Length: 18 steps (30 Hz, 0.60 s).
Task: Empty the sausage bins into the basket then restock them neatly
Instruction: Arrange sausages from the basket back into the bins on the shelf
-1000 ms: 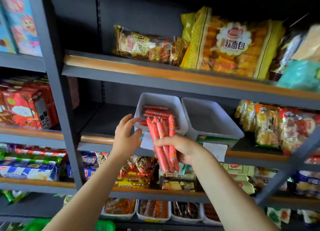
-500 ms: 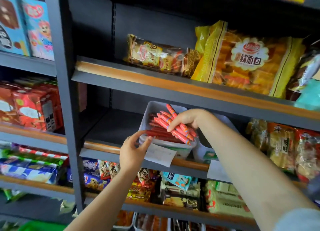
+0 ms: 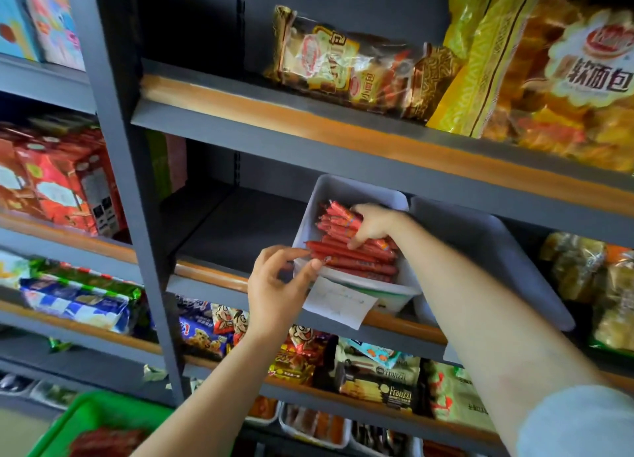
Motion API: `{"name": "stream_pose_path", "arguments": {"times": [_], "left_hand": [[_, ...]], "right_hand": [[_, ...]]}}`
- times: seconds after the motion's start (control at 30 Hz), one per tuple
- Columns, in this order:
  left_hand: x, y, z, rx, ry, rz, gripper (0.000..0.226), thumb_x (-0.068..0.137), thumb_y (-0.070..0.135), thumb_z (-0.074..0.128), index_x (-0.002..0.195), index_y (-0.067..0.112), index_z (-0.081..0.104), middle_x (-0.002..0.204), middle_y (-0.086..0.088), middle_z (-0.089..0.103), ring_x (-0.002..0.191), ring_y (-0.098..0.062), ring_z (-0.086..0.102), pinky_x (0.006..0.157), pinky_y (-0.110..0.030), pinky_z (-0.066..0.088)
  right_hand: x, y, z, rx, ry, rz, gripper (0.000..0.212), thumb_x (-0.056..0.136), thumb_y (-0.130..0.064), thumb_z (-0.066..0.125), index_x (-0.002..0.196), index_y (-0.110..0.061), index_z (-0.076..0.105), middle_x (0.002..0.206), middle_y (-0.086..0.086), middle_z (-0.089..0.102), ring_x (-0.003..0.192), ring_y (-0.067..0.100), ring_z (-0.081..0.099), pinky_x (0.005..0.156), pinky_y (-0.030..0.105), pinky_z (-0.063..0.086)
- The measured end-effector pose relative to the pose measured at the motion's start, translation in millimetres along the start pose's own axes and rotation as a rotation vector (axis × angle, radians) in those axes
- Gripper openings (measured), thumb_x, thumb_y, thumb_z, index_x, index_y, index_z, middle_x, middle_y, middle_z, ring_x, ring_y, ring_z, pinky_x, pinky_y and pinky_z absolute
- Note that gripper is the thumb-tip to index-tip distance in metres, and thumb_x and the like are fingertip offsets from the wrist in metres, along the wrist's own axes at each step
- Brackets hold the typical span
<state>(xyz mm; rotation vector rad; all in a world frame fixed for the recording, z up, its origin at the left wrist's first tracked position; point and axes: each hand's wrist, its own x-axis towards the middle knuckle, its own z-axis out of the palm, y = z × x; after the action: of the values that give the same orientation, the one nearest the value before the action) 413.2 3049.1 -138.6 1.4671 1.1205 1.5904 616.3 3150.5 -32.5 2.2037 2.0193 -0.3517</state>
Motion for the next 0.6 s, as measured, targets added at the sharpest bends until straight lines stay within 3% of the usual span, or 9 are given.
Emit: {"name": "stream_pose_path", "arguments": {"times": [0.1, 0.23, 0.33, 0.43, 0.5, 0.6], "left_hand": [[-2, 0, 0, -0.011, 0.0, 0.009, 0.015, 0.079, 0.041, 0.077, 0.09, 0.032, 0.073, 0.099, 0.015, 0.059, 0.088, -0.013, 0.06, 0.075, -0.039, 0.056], [-2, 3, 1, 0.001, 0.007, 0.014, 0.015, 0.08, 0.038, 0.077, 0.09, 0.028, 0.073, 0.101, 0.012, 0.059, 0.088, -0.011, 0.059, 0.076, -0.034, 0.055], [-2, 1, 2, 0.011, 0.013, 0.026, 0.012, 0.081, 0.034, 0.078, 0.09, 0.028, 0.073, 0.101, 0.014, 0.059, 0.088, -0.011, 0.059, 0.075, -0.032, 0.054], [-4, 2, 1, 0.006, 0.017, 0.034, 0.011, 0.081, 0.035, 0.077, 0.089, 0.03, 0.072, 0.101, 0.014, 0.059, 0.087, -0.011, 0.058, 0.075, -0.032, 0.054], [-4, 3, 1, -0.001, 0.01, 0.027, 0.011, 0.081, 0.037, 0.076, 0.089, 0.033, 0.072, 0.102, 0.014, 0.059, 0.087, -0.012, 0.059, 0.076, -0.037, 0.055], [-2, 6, -2, 0.013, -0.036, 0.017, 0.012, 0.081, 0.043, 0.075, 0.091, 0.038, 0.072, 0.102, 0.019, 0.061, 0.086, -0.015, 0.062, 0.074, -0.042, 0.058]], "right_hand": [[7, 8, 9, 0.019, 0.05, -0.018, 0.099, 0.067, -0.054, 0.082, 0.148, -0.029, 0.031, 0.146, 0.01, 0.029, 0.132, 0.032, 0.038, 0.109, 0.045, 0.037], [9, 17, 27, 0.038, -0.032, 0.001, 0.124, 0.059, -0.074, 0.076, 0.153, -0.038, 0.003, 0.161, 0.003, 0.009, 0.145, 0.032, 0.022, 0.114, 0.052, 0.029], [5, 19, 28, 0.138, 0.011, -0.033, 0.122, 0.057, -0.076, 0.074, 0.152, -0.039, 0.008, 0.16, 0.001, 0.015, 0.144, 0.03, 0.023, 0.114, 0.053, 0.029], [-6, 15, 21, 0.249, 0.078, -0.083, 0.099, 0.068, -0.069, 0.073, 0.148, -0.028, 0.031, 0.15, 0.001, 0.033, 0.134, 0.023, 0.04, 0.108, 0.041, 0.037], [-20, 7, 17, 0.373, 0.131, -0.123, 0.074, 0.077, -0.064, 0.07, 0.137, -0.028, 0.047, 0.138, -0.004, 0.047, 0.122, 0.017, 0.05, 0.096, 0.03, 0.04], [-54, -12, 18, 0.553, 0.236, -0.207, 0.036, 0.088, -0.049, 0.063, 0.119, -0.032, 0.059, 0.117, -0.013, 0.056, 0.113, 0.011, 0.057, 0.088, 0.026, 0.043]]}}
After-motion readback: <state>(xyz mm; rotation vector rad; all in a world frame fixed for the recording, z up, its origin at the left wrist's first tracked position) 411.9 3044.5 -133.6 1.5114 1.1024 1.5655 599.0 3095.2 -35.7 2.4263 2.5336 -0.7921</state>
